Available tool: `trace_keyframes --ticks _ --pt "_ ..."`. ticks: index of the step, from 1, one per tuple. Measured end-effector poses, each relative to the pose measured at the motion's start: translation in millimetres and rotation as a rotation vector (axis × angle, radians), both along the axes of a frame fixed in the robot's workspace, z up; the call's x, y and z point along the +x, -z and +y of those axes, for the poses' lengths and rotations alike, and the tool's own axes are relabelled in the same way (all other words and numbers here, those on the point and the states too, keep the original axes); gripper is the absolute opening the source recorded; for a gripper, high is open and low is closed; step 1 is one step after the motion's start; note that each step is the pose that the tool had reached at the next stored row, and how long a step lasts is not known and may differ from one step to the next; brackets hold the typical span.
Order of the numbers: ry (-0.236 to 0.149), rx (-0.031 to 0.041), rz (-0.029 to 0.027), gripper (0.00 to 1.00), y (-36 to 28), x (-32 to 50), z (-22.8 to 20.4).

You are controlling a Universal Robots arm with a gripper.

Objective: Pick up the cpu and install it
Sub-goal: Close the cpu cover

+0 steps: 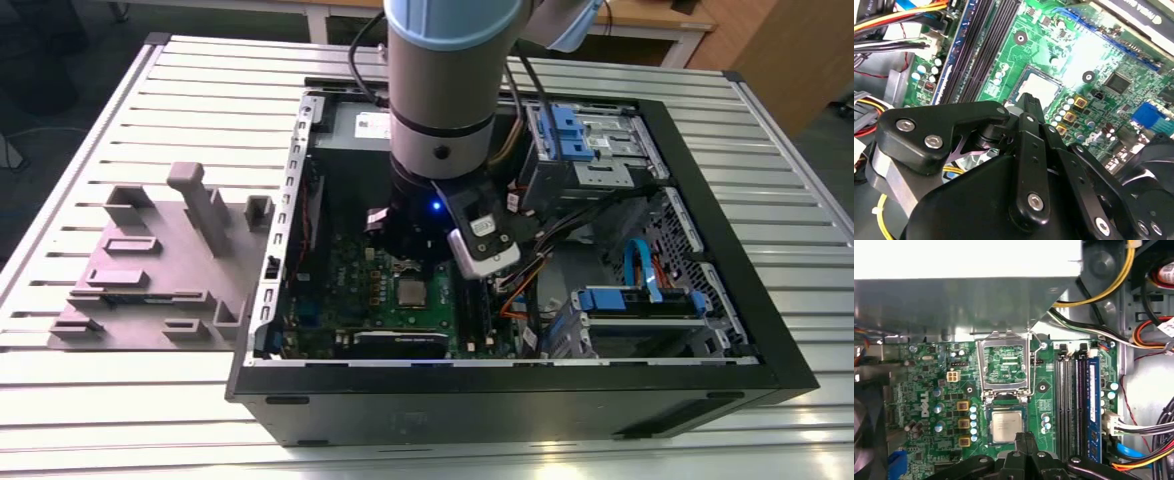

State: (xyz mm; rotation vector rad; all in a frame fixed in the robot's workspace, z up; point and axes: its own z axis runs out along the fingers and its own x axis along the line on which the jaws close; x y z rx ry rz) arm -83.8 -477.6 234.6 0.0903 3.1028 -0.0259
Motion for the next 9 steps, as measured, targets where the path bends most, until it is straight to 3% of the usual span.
trace_keyframes --ticks 5,9 --pt "-0.007 0.0001 0.0000 0.10 0.3 4.0 2.0" --pt "-0.043 -0.0001 0.0001 0.10 0.7 4.5 2.0"
